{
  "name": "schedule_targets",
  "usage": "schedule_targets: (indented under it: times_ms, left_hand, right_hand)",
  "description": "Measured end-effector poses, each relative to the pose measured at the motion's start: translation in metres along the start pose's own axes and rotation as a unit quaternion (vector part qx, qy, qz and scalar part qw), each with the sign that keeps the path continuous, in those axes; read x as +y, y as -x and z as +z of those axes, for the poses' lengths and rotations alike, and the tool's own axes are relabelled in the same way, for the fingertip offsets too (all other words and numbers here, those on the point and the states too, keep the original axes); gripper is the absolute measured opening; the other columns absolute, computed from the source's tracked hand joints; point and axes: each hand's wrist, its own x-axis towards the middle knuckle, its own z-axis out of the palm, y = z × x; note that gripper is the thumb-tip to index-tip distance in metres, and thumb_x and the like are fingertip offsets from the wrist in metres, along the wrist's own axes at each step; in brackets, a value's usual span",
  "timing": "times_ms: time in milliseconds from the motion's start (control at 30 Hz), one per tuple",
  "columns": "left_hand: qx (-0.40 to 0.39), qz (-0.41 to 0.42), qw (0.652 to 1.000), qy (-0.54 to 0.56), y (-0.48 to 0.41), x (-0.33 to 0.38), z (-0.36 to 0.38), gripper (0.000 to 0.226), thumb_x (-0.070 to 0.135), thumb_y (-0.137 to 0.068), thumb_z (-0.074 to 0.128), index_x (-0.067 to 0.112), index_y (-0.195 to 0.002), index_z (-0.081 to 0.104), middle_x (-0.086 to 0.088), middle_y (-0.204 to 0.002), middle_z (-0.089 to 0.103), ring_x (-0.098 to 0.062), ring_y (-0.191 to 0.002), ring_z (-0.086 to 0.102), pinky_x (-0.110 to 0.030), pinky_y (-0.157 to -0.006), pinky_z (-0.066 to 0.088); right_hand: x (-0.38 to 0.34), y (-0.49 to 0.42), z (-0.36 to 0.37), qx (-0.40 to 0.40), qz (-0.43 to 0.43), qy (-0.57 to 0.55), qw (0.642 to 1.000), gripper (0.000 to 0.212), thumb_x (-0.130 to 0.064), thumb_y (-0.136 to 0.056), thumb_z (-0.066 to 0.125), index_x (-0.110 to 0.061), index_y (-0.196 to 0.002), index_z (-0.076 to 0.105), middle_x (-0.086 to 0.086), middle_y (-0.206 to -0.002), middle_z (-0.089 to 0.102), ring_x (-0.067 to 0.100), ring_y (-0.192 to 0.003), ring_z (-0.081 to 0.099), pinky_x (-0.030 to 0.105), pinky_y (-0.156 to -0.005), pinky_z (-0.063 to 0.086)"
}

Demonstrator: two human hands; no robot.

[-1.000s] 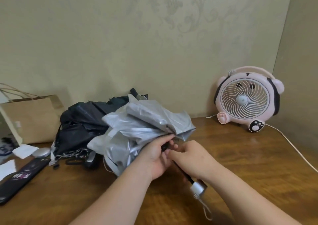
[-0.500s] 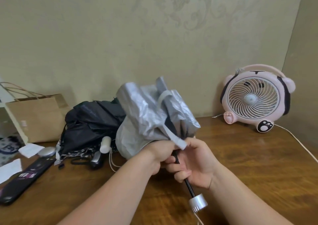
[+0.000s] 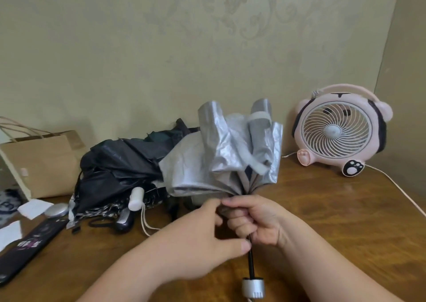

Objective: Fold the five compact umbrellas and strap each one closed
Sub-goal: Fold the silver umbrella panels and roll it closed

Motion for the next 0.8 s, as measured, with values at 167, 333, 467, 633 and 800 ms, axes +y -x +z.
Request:
schedule_targets:
  times_ms: [167, 333, 467, 633, 800]
  left_hand:
    - [0.208, 0.1, 0.969, 0.082, 0.054, 0.023, -0.044, 0.031, 0.064, -0.066, 0.077, 0.053, -0.095, 0.072, 0.023, -0.087, 0.075, -0.002, -0.076, 0.07, -0.026, -0.077, 0.058]
    - [0.374, 0.17, 0.912, 0.015, 0.03, 0.021, -0.082, 0.008, 0.038, -0.084, 0.079, 0.044, -0.084, 0.075, 0.024, -0.084, 0.072, -0.003, -0.076, 0.067, -0.026, -0.069, 0.052]
    - [0.296, 0.145, 0.944, -0.028, 0.013, 0.019, -0.093, 0.009, 0.035, -0.08, 0.08, 0.041, -0.081, 0.074, 0.028, -0.084, 0.071, 0.003, -0.075, 0.065, -0.011, -0.061, 0.045]
    - [0.289, 0.165, 0.943, -0.01, -0.002, -0.002, -0.101, 0.039, 0.029, -0.073, 0.078, 0.041, -0.098, 0.051, 0.021, -0.102, 0.063, -0.006, -0.087, 0.063, -0.024, -0.073, 0.048]
    - [0.141, 0.234, 0.948, -0.163, -0.006, -0.026, -0.095, 0.029, 0.016, -0.077, 0.081, 0.034, -0.091, 0.064, 0.018, -0.097, 0.058, -0.007, -0.095, 0.059, -0.024, -0.081, 0.048]
  right_hand:
    - [-0.001, 0.003, 0.004, 0.126, -0.031, 0.13, 0.983, 0.024, 0.003, -0.089, 0.059, -0.015, -0.075, 0.052, -0.001, -0.057, 0.033, 0.005, -0.045, 0.019, 0.015, -0.036, 0.009]
    - [-0.009, 0.002, 0.021, 0.114, 0.008, 0.229, 0.967, 0.018, -0.009, -0.086, 0.07, -0.013, -0.097, 0.057, 0.003, -0.061, 0.042, 0.008, -0.047, 0.025, 0.016, -0.034, 0.015]
    - [-0.009, 0.005, 0.028, 0.172, 0.036, 0.4, 0.899, 0.023, -0.019, -0.077, 0.075, -0.015, -0.077, 0.052, 0.003, -0.057, 0.045, 0.013, -0.043, 0.031, 0.024, -0.041, 0.019]
    - [-0.017, 0.014, 0.028, 0.249, -0.01, 0.55, 0.797, 0.027, -0.017, -0.063, 0.077, -0.017, -0.062, 0.049, 0.003, -0.052, 0.045, 0.02, -0.044, 0.034, 0.027, -0.047, 0.027]
    - [-0.041, 0.036, 0.036, 0.256, 0.003, 0.69, 0.676, 0.024, -0.012, -0.074, 0.07, -0.013, -0.057, 0.052, -0.004, -0.043, 0.048, 0.021, -0.048, 0.043, 0.027, -0.042, 0.033]
